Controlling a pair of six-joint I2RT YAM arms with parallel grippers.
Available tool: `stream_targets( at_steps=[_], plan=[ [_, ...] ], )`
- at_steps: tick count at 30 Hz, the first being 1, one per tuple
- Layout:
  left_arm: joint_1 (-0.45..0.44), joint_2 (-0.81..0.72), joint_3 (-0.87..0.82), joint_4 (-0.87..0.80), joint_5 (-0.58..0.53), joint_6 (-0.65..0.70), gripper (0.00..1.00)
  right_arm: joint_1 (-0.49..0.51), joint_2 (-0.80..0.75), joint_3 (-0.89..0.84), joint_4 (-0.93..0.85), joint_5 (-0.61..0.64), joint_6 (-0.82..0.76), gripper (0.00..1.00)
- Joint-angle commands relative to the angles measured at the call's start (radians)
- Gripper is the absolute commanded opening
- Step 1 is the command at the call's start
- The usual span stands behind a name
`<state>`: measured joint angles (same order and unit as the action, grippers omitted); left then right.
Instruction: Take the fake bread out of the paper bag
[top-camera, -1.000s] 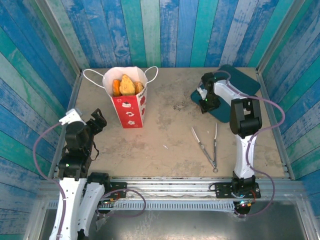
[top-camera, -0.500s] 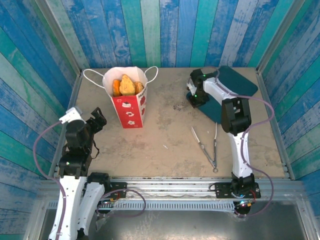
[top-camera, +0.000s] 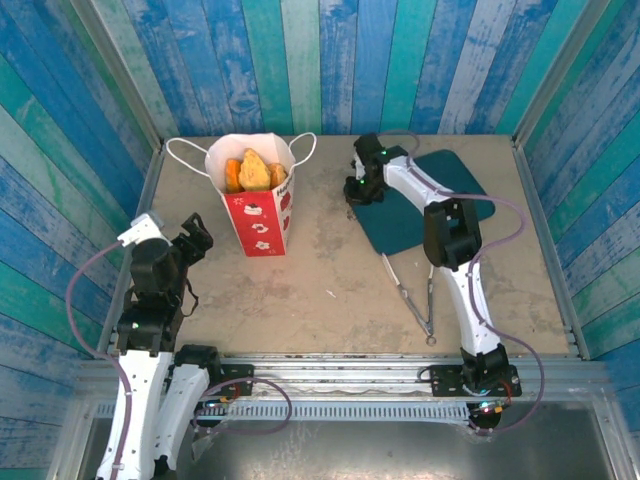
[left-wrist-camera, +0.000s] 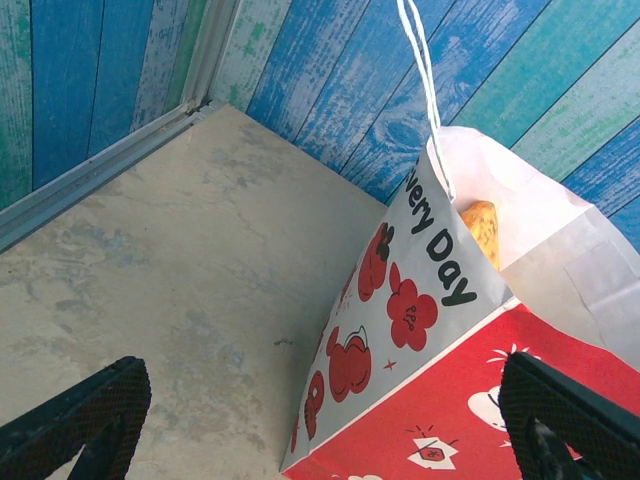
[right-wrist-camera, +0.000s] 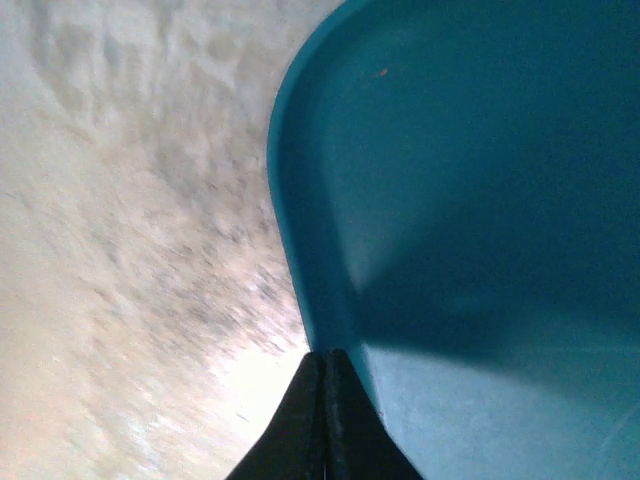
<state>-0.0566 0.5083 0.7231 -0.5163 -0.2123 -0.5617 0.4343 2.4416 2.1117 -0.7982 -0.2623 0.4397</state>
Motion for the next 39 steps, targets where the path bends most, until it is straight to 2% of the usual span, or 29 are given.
stream_targets(
  at_steps=[1, 4, 12, 15, 18, 20, 22, 25, 30, 34, 39],
  plan=[
    [0.003, 0.001, 0.015, 0.031, 0.02, -0.028, 0.94, 0.034, 0.076, 0.046, 0.103, -0.064, 0.207, 0.01],
    [0.003, 0.0, 0.017, 0.028, 0.026, -0.034, 0.94, 0.049, 0.118, 0.108, 0.126, -0.06, 0.286, 0.01],
    [0.002, -0.005, 0.015, 0.019, 0.02, -0.043, 0.94, 0.104, 0.14, 0.085, 0.319, -0.073, 0.495, 0.01],
    [0.003, -0.005, 0.022, 0.011, 0.022, -0.041, 0.94, 0.111, 0.148, 0.153, 0.271, -0.087, 0.422, 0.15],
    [0.002, -0.008, 0.029, -0.002, 0.021, -0.029, 0.94, 0.107, 0.095, 0.167, 0.19, -0.062, 0.25, 0.25],
    [0.003, -0.012, 0.028, -0.003, 0.017, -0.023, 0.94, 0.104, 0.036, 0.157, 0.107, -0.018, 0.095, 0.33],
    [0.002, -0.014, 0.029, -0.001, 0.014, -0.015, 0.94, 0.09, -0.046, 0.099, 0.063, 0.083, -0.019, 0.39],
    [0.002, -0.014, 0.029, 0.014, 0.02, -0.008, 0.94, 0.005, -0.187, -0.034, 0.069, 0.146, -0.107, 0.43],
    [0.003, -0.015, 0.035, 0.011, 0.04, -0.001, 0.94, -0.239, -0.319, -0.208, 0.05, 0.169, -0.251, 0.42],
    [0.003, -0.019, 0.029, 0.03, 0.054, 0.015, 0.94, -0.433, -0.325, -0.259, 0.03, 0.098, -0.322, 0.41],
    [0.002, 0.001, 0.043, 0.018, 0.127, 0.058, 0.94, -0.544, -0.264, -0.238, -0.024, 0.088, -0.407, 0.39]
  ],
)
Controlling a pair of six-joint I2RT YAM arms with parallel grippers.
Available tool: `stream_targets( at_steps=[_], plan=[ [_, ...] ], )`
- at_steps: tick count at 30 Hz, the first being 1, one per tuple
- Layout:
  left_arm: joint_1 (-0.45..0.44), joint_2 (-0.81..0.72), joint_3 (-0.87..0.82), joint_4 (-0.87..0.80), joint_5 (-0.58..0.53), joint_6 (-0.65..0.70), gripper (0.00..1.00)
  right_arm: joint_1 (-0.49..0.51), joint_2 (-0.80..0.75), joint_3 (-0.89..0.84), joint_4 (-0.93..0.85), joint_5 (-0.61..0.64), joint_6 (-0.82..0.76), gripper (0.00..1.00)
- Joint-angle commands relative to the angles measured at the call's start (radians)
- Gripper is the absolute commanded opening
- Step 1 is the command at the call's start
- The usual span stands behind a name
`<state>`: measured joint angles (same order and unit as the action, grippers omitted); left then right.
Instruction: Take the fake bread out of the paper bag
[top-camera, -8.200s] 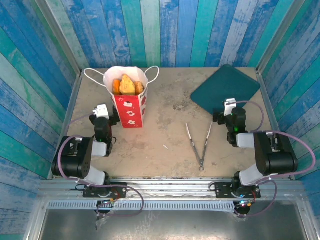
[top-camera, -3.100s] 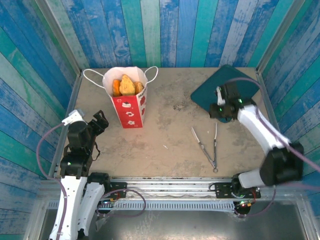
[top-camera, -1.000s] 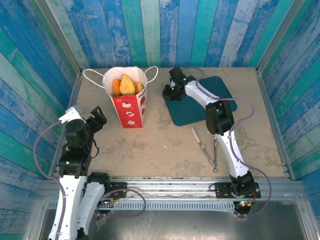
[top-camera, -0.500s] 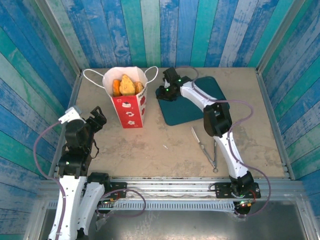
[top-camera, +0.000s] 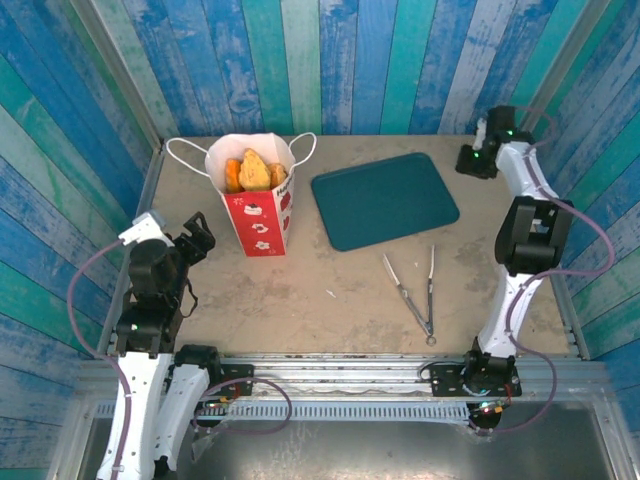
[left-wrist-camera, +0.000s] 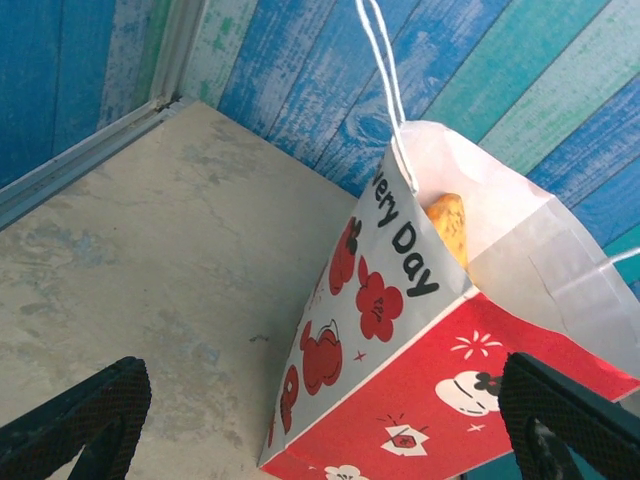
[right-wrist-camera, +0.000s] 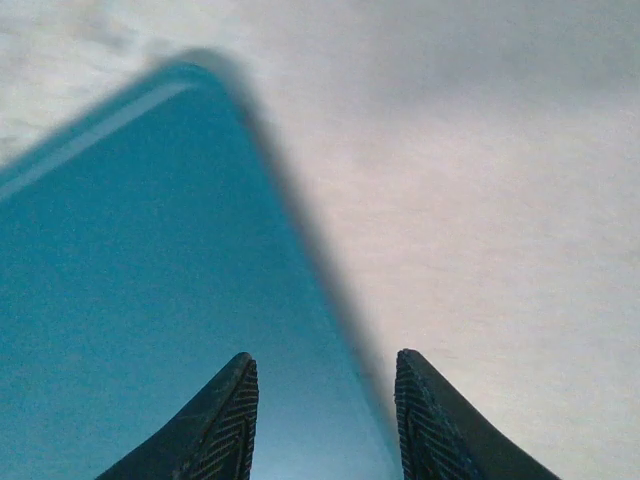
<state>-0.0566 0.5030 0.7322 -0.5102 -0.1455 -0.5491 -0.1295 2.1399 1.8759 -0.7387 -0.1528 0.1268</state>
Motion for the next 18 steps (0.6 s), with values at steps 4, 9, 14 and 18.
stream_targets(
  at_steps=[4, 9, 14, 18],
  plan=[
    [0.002, 0.036, 0.037, -0.017, 0.173, 0.081, 0.94, -0.001, 0.09, 0.02, -0.112, -0.057, -0.148, 0.38],
    [0.002, 0.049, -0.003, -0.042, 0.393, 0.094, 0.94, 0.0, 0.162, 0.061, -0.153, -0.084, -0.177, 0.39],
    [0.002, 0.011, -0.043, -0.099, 0.503, 0.084, 0.94, 0.001, 0.214, 0.089, -0.18, -0.096, -0.196, 0.38],
    [0.002, 0.019, -0.045, -0.109, 0.606, 0.096, 0.94, 0.004, 0.243, 0.098, -0.187, -0.09, -0.193, 0.32]
  ],
)
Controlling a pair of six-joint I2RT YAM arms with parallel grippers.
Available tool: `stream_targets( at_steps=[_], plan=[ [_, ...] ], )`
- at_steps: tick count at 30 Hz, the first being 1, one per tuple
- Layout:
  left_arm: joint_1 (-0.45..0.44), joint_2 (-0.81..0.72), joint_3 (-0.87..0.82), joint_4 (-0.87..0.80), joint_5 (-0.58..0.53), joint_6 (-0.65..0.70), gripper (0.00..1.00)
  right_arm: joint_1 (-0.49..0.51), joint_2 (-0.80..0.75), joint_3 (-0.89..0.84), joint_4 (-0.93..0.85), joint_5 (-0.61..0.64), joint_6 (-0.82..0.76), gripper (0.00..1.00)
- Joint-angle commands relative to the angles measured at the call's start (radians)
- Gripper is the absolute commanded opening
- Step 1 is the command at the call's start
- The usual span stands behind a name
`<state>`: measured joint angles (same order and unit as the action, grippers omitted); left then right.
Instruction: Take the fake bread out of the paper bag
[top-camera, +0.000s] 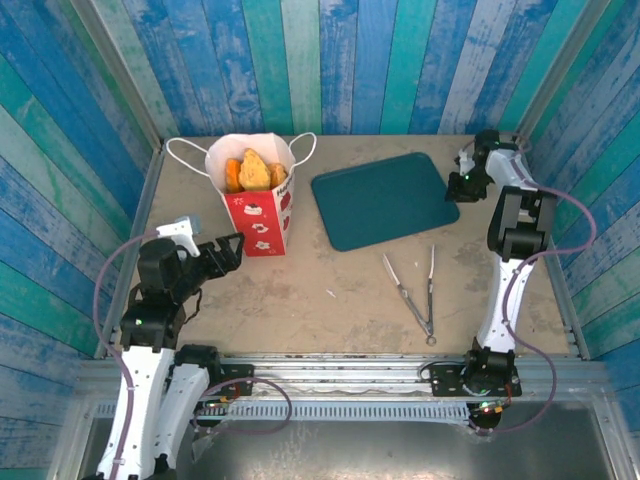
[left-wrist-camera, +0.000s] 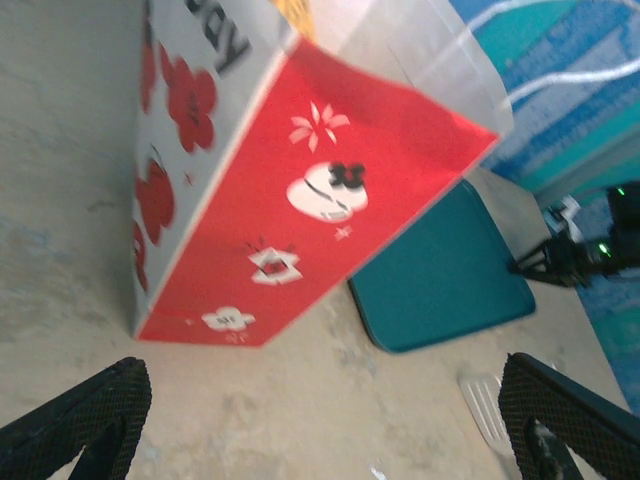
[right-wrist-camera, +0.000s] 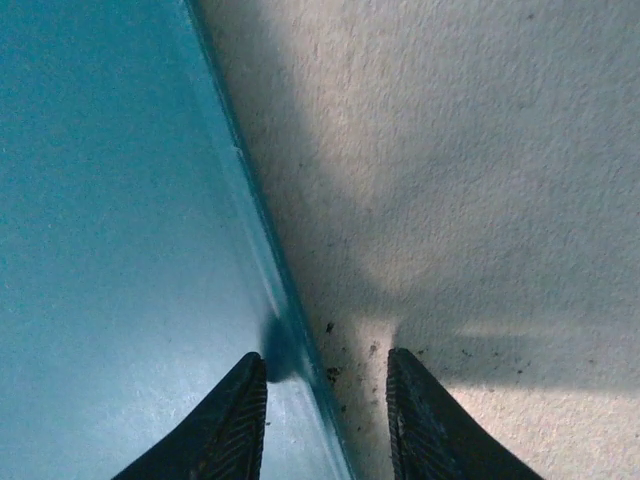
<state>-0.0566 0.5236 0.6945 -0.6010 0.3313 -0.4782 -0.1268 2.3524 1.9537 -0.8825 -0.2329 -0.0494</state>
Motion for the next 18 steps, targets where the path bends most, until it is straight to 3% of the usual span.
stream_targets(
  at_steps=[1, 7, 14, 18],
  plan=[
    [0.003, 0.006, -0.003, -0.016, 0.151, 0.025, 0.94, 0.001, 0.033, 0.021, -0.047, -0.012, -0.017, 0.29],
    [-0.012, 0.091, 0.039, -0.022, 0.323, 0.083, 0.96, 0.029, -0.035, -0.085, -0.039, 0.015, 0.014, 0.15],
    [-0.118, 0.14, 0.043, 0.019, 0.201, 0.086, 0.96, 0.057, -0.182, -0.337, 0.079, 0.014, 0.157, 0.09],
    [-0.132, 0.138, 0.043, 0.056, 0.157, 0.074, 0.95, 0.064, -0.271, -0.452, 0.122, 0.013, 0.195, 0.07]
  ],
)
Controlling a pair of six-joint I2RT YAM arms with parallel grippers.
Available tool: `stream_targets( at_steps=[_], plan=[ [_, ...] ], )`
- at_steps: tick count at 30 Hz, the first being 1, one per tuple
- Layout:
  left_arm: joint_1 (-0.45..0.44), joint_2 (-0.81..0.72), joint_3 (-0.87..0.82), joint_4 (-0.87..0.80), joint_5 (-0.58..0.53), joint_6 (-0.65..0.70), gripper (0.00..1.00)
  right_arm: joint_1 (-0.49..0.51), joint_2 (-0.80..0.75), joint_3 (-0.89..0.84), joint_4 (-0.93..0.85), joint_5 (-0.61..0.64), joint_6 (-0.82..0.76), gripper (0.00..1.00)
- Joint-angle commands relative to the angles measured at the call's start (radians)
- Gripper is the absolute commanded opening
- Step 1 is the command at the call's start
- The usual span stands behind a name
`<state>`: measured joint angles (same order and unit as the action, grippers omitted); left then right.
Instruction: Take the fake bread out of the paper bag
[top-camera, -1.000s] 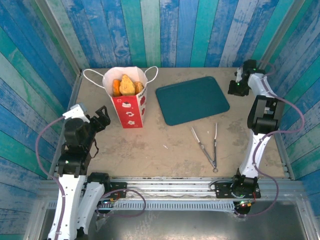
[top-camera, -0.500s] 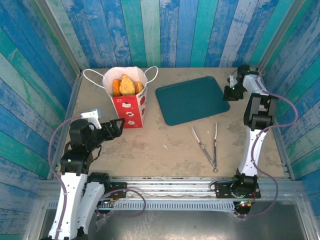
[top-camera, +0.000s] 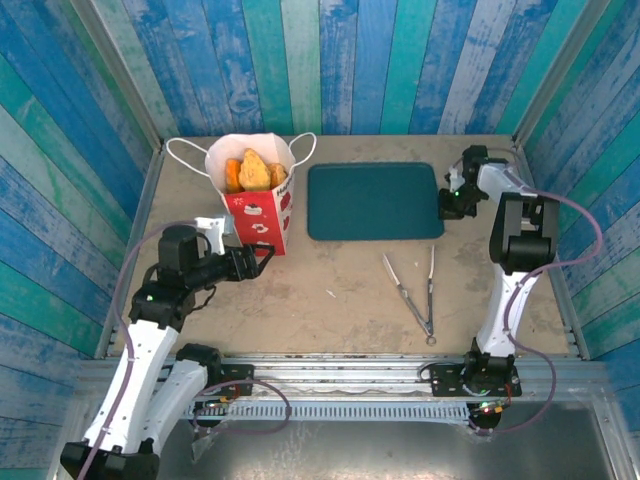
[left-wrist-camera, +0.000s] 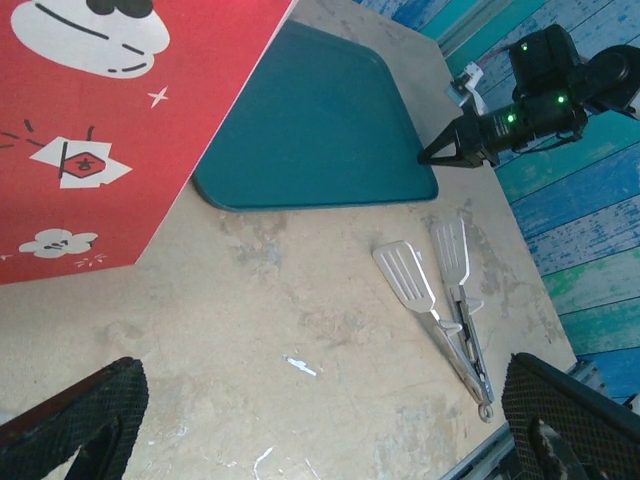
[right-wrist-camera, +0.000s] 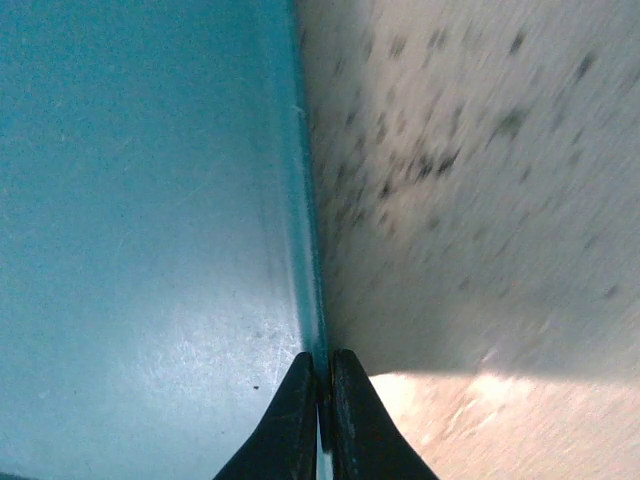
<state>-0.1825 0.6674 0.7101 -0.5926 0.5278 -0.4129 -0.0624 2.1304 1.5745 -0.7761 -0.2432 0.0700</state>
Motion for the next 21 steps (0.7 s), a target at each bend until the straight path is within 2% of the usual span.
stream_targets(
  at_steps=[1, 5, 12, 16, 21],
  plan=[
    [-0.006, -0.009, 0.033, 0.046, -0.052, 0.01, 0.95, 0.002, -0.066, -0.093, 0.029, 0.02, 0.074, 0.07],
    [-0.006, -0.046, 0.038, 0.05, -0.125, 0.011, 0.94, 0.025, -0.099, -0.13, 0.047, 0.015, 0.0, 0.07],
    [-0.007, -0.081, 0.073, 0.033, -0.204, 0.016, 0.94, 0.036, -0.068, -0.112, 0.044, 0.052, -0.148, 0.06],
    [-0.006, -0.086, 0.105, 0.004, -0.246, 0.025, 0.94, 0.02, -0.055, -0.079, 0.011, 0.102, -0.179, 0.06],
    [-0.006, -0.104, 0.153, -0.023, -0.327, 0.045, 0.94, -0.013, -0.033, -0.062, -0.018, 0.064, -0.163, 0.07]
  ],
)
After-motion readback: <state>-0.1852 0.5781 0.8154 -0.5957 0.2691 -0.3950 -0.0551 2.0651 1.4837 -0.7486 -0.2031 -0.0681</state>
